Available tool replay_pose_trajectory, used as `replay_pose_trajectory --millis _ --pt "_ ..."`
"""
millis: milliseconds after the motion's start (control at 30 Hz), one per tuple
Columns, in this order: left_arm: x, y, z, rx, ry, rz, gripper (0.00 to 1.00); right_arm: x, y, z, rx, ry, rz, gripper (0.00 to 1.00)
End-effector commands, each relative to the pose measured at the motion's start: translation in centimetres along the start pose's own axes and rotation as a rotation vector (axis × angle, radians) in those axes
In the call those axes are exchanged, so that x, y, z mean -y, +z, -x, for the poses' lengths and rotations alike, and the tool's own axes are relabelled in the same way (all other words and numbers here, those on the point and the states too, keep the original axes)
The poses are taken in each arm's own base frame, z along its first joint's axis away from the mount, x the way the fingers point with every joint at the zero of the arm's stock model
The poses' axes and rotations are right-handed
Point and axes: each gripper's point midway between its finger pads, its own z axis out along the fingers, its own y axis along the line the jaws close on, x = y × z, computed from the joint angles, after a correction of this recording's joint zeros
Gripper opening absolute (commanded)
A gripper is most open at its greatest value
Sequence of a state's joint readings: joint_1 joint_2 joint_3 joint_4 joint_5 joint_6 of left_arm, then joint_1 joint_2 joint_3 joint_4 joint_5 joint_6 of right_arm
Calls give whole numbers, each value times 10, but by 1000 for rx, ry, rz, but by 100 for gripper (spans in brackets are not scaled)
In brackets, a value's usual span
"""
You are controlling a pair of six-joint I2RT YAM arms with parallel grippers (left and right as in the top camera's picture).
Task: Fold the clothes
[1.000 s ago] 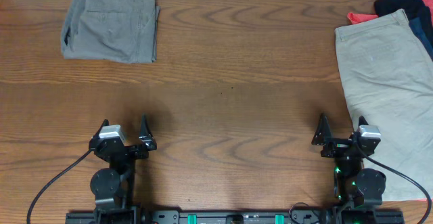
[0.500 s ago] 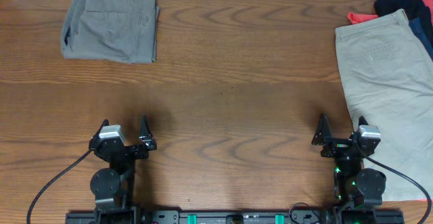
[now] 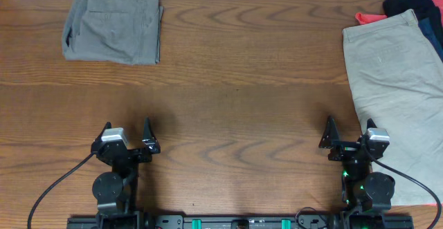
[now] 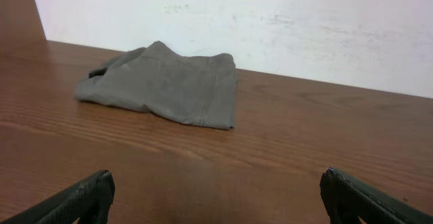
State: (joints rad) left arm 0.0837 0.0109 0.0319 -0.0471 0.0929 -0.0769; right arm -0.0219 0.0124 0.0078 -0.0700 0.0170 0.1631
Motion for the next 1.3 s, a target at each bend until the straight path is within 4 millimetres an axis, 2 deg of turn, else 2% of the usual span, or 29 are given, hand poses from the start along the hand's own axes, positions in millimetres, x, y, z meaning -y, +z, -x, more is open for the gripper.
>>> replay_pose_trajectory --millis 0,100,167,233,367,500,733,800,1033,1167,1267 --pt "-3 2 -15 -35 12 8 98 2 0 0 3 -14 -11 99" --pt "-3 2 -15 -35 12 8 98 2 0 0 3 -14 -11 99" --pt "-3 2 -15 -35 12 8 98 -4 0 5 21 45 24 99" --pt "-3 2 -15 -35 12 8 98 -20 -1 5 7 181 119 99" --pt "-3 2 -15 -35 12 8 98 -67 -14 -4 -145 547 380 99" --pt "-3 2 -15 -35 12 8 98 -63 -12 -4 -147 599 357 99" --pt "-3 2 -15 -35 12 8 98 -71 -16 -3 -167 633 402 99" --pt "-3 2 -15 -35 12 8 98 -72 -16 5 -136 624 415 99" --pt "-3 2 -15 -35 12 8 98 -81 -24 51 23 518 497 99" --pt "-3 2 -15 -35 12 8 98 -76 -22 83 87 419 440 99" --pt "-3 2 -15 -35 12 8 98 -72 -13 109 107 347 381 99"
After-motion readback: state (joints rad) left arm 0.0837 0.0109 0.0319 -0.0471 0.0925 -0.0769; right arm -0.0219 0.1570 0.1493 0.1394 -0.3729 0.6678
